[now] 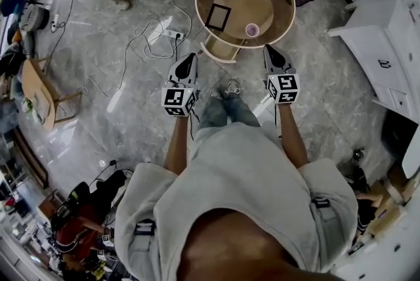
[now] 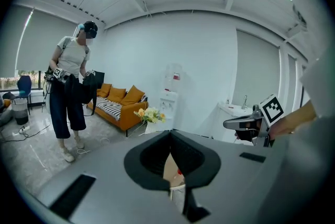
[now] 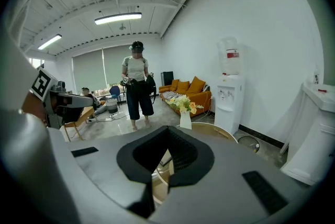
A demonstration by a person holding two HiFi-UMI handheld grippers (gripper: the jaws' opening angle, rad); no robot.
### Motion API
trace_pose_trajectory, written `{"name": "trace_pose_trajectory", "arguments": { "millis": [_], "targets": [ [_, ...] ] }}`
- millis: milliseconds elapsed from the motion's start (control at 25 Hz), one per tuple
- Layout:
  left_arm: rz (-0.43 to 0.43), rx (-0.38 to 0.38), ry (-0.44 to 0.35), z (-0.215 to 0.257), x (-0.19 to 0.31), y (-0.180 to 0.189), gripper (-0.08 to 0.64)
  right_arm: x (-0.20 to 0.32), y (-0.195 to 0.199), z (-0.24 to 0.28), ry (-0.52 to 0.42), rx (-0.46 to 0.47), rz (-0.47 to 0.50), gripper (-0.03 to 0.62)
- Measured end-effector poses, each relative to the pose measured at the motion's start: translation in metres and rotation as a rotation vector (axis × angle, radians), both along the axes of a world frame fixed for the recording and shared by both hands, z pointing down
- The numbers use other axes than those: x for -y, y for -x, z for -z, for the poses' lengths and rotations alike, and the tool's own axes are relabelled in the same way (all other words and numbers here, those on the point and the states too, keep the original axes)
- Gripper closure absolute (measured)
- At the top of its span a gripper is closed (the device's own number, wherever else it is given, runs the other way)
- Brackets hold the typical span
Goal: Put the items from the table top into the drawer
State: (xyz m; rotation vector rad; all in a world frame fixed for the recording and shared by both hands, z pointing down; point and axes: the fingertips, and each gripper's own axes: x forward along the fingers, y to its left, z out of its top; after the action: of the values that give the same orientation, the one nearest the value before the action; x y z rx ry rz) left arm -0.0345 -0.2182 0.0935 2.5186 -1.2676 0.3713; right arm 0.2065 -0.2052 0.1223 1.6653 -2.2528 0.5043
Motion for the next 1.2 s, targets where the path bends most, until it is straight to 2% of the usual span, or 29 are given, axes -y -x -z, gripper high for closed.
{"name": "trace_pose_trajectory", "arguments": {
  "millis": [360, 640, 920, 1200],
  "targets": [
    [-0.101, -0.010, 0.059, -0.036, 0.022, -0.010, 0.545, 0.008, 0.008, -0.035, 0.066, -0.011, -0.051, 0.569],
    [-0.147, -0.049, 0.072, -0.065, 0.051, 0.004, 0.545, 0.025, 0.029, -0.062, 0.105, -0.058, -0.074, 0.569],
    [-0.131, -0.064, 0.108, -0.112, 0.062, 0.023, 0.545, 0.043, 0.041, -0.097, 0.114, -0.062, -0.084, 0.569],
    [-0.076, -0.053, 0.102, -0.150, 0.050, 0.032, 0.545, 0.029, 0.042, -0.141, 0.122, -0.052, -0.050, 0.569]
  ]
}}
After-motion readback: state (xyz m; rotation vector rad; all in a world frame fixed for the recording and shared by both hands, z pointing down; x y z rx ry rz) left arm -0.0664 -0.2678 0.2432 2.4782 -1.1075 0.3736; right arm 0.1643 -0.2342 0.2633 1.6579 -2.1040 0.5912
